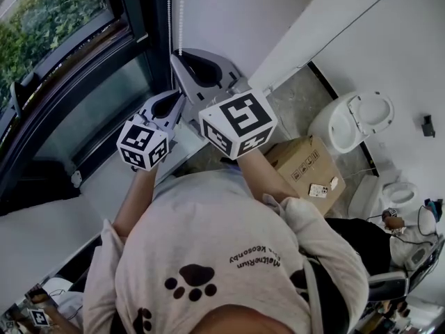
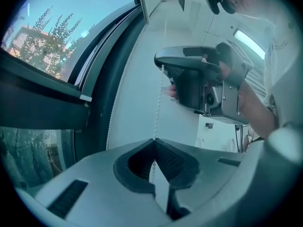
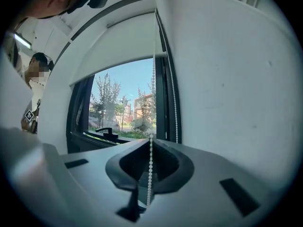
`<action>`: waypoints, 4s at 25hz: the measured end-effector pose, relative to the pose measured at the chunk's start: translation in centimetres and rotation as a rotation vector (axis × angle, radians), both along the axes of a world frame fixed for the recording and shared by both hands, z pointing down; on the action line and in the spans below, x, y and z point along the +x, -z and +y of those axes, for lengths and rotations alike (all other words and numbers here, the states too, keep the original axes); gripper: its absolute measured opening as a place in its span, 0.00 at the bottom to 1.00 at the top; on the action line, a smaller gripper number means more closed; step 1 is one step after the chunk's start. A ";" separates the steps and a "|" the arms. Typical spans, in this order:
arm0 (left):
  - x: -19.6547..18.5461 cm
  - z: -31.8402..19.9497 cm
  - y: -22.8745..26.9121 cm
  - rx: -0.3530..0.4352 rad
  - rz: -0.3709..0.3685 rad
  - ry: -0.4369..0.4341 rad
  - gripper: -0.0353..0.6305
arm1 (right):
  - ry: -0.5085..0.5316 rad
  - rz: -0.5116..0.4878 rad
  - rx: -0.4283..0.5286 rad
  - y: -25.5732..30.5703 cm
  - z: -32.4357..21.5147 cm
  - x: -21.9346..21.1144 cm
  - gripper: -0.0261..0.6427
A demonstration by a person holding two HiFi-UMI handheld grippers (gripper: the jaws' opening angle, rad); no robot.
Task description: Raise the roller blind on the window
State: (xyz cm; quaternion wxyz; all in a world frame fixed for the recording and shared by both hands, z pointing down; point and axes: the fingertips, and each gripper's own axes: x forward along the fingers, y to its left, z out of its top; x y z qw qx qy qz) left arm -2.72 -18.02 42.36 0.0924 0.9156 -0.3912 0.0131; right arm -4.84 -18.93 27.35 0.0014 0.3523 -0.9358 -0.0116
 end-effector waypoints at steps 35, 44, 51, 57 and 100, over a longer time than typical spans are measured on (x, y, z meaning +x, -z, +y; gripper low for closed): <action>-1.6 2.8 -2.3 -0.074 -0.008 0.007 0.19 | -0.021 0.082 -0.121 -10.2 -0.2 0.1 0.07; -3.4 4.2 7.8 0.107 -0.032 0.040 0.19 | -0.015 0.076 -0.122 -10.1 0.2 -0.2 0.07; -2.6 3.1 13.4 0.188 -0.019 -0.009 0.18 | -0.013 0.085 -0.122 -10.2 0.6 -0.6 0.07; -2.0 1.4 17.1 0.266 -0.015 -0.027 0.18 | 0.001 0.080 -0.113 -10.1 1.3 -1.3 0.07; -2.1 0.8 6.6 0.049 0.012 -0.049 0.07 | 0.043 0.279 -0.335 -23.9 2.6 -1.8 0.07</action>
